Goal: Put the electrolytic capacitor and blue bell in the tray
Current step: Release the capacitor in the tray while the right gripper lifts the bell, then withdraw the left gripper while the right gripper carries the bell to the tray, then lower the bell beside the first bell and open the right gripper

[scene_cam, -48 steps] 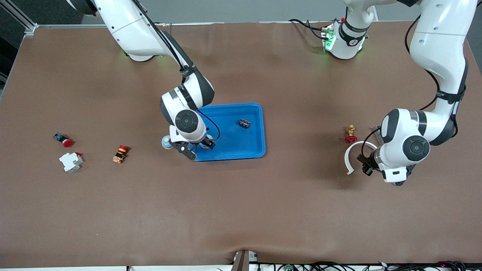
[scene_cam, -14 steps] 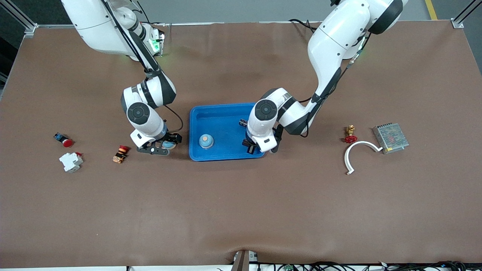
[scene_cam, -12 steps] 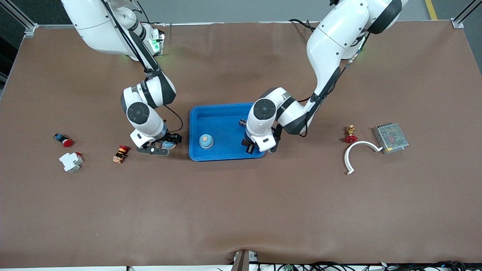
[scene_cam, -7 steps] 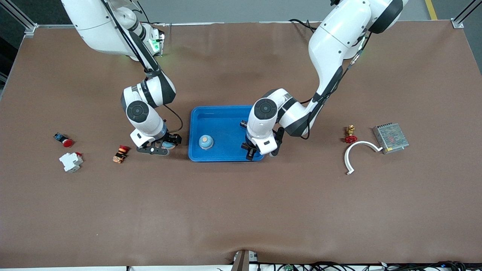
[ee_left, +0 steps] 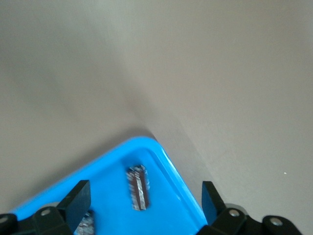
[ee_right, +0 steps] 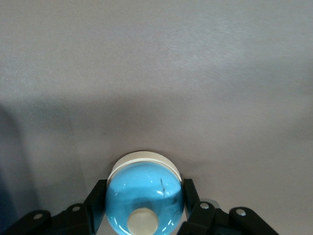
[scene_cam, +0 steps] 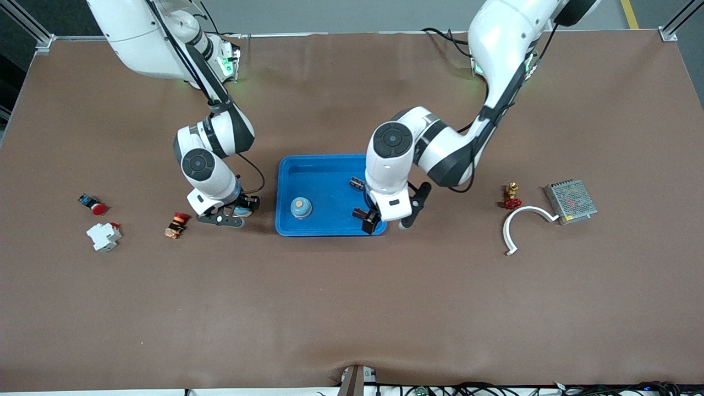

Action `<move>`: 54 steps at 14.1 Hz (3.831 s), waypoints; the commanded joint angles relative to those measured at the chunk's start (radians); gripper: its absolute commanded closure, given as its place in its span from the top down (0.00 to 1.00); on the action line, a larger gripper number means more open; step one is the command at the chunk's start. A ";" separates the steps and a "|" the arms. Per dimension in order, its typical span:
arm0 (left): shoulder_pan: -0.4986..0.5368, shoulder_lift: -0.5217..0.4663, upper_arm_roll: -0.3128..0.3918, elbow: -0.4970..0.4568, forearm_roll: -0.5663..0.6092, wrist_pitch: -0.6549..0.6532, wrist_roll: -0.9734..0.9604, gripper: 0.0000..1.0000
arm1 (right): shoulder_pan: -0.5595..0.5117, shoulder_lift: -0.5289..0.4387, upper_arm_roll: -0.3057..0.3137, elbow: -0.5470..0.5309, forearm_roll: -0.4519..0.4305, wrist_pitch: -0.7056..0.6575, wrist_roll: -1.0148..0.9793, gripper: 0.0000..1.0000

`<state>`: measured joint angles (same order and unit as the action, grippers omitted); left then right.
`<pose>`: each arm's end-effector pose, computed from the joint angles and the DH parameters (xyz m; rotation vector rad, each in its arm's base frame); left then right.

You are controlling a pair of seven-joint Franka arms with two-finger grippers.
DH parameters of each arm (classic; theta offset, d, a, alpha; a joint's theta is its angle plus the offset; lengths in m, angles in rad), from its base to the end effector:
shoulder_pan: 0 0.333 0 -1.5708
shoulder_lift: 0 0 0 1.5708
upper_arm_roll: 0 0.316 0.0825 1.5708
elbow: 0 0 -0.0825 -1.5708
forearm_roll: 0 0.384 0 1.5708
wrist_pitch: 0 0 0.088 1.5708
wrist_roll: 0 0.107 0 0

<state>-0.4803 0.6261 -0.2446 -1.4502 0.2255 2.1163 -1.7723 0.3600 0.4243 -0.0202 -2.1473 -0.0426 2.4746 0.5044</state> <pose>0.5671 -0.4450 0.3334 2.7313 1.4655 0.1107 0.5272 0.1863 0.1933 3.0632 -0.1970 -0.1151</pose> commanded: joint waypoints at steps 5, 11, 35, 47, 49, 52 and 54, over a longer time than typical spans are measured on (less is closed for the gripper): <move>0.158 -0.187 0.002 -0.018 -0.002 -0.283 0.585 1.00 | 0.029 -0.179 0.023 0.003 0.176 -0.209 0.067 0.00; 0.351 -0.347 -0.004 -0.018 -0.003 -0.314 1.019 1.00 | 0.207 -0.171 0.022 -0.002 0.176 -0.116 0.471 0.00; 0.384 -0.646 0.249 -0.081 -0.129 -0.536 1.616 1.00 | 0.356 0.016 0.019 -0.042 0.174 0.159 0.641 1.00; 0.374 -0.612 0.246 -0.065 -0.149 -0.535 1.616 1.00 | 0.286 -0.001 0.016 0.053 0.165 -0.048 0.603 1.00; 0.373 -0.612 0.246 -0.065 -0.150 -0.535 1.614 1.00 | 0.286 -0.010 0.016 0.052 0.165 -0.049 0.606 1.00; 0.373 -0.612 0.246 -0.065 -0.150 -0.533 1.616 1.00 | 0.284 -0.013 0.014 0.052 0.164 -0.048 0.608 1.00; 0.370 -0.612 0.245 -0.067 -0.152 -0.521 1.614 1.00 | 0.281 -0.015 0.014 0.052 0.164 -0.049 0.611 1.00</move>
<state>-0.1060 0.0205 -0.0026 -1.5112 0.0900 1.5761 -0.1775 0.6533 0.4283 -0.0125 -2.0921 0.1172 2.4418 1.1180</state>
